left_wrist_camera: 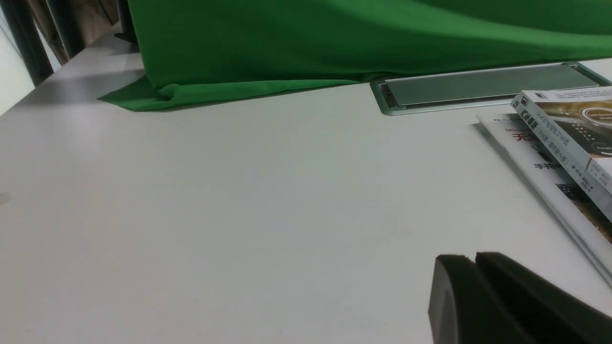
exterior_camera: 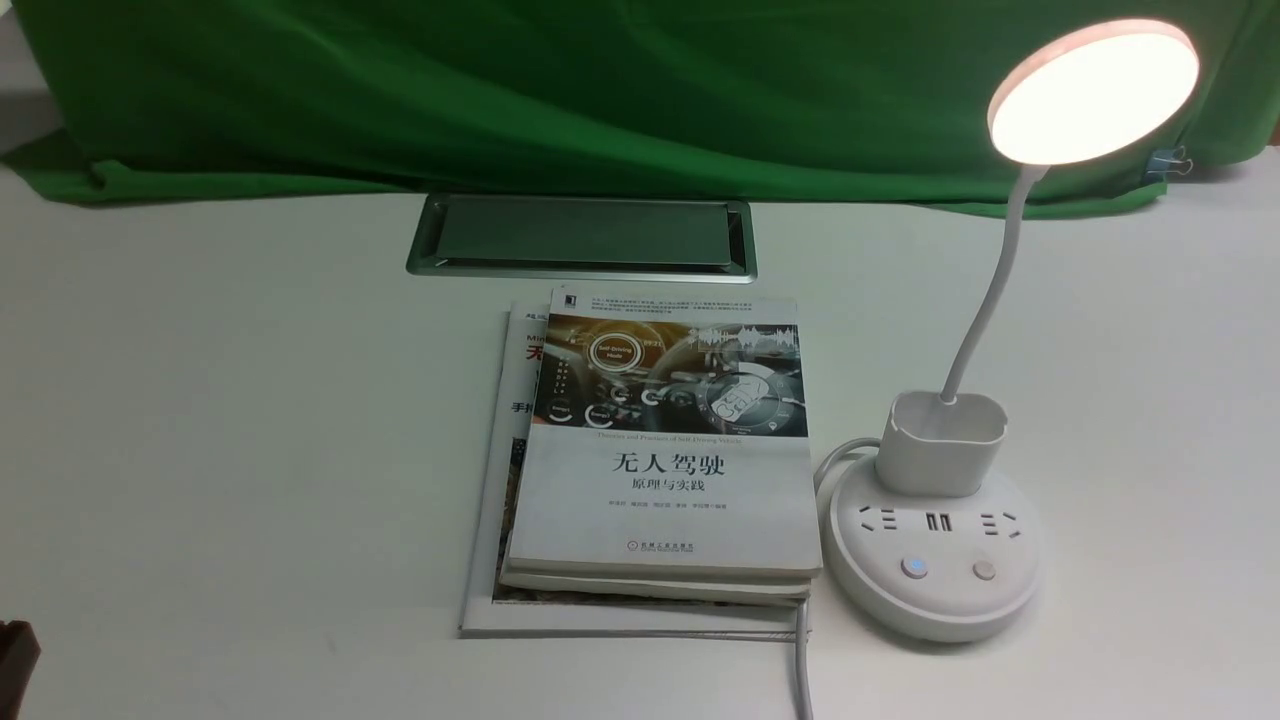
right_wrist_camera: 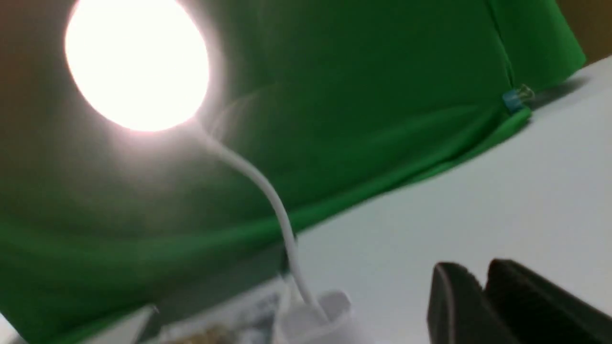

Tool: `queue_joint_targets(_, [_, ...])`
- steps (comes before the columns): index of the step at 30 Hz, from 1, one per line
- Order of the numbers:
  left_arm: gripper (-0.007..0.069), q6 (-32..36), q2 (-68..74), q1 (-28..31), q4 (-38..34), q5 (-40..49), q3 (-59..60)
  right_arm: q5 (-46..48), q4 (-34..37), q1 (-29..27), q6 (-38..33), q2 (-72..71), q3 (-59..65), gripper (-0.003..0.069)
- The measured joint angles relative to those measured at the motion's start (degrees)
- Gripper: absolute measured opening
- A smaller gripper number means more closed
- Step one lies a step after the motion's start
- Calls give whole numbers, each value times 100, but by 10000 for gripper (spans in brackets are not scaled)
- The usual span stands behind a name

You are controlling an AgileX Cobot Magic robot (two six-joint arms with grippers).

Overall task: Turn off the desk lamp on the white desktop by hand.
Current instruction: 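Press the power button on the lamp base to turn the lamp off with the right gripper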

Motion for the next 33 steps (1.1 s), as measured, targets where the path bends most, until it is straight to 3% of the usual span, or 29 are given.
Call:
queue_joint_targets(5, [20,0,0,0,0,0,0,-249,18,38,93,0,0,139])
queue_joint_targets(11, [20,0,0,0,0,0,0,1459,25,358,-684,887,-1288,140])
queue_joint_targets(17, [20,0,0,0,0,0,0,3966,-55,457,-1892,3176,-3039,139])
queue_joint_targets(20, [20,0,0,0,0,0,0,4586,-116,457,-2126,4211,-3472,135])
queue_joint_targets(27, [20,0,0,0,0,0,0,4936,-158,542,-2428,6067,-4033,58])
queue_joint_targets(33, [20,0,0,0,0,0,0,4725,-197,1202,-2473,7317,-4521,44])
